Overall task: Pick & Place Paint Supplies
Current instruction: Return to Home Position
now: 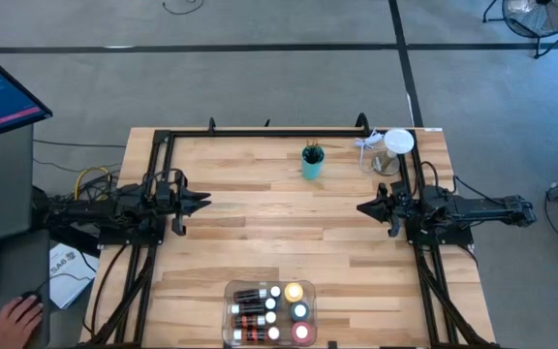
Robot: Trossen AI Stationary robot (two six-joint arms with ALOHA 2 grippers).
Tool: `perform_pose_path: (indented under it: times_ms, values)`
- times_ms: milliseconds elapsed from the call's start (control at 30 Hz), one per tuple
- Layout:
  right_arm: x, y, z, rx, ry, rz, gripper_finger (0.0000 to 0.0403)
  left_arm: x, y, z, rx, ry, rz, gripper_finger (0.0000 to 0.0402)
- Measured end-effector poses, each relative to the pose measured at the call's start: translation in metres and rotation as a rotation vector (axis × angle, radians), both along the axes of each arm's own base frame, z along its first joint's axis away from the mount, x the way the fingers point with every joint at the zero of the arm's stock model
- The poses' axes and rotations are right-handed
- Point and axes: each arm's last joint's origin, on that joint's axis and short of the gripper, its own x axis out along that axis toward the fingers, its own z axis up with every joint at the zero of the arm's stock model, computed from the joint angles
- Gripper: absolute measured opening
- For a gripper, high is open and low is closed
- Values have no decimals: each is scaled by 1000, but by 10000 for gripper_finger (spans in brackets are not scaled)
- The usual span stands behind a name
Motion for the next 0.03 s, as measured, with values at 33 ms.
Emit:
perform_pose_path:
  times_ms: [33]
  values:
    - [0,0,0,0,0,0,6,0,0,0,0,0,0,2]
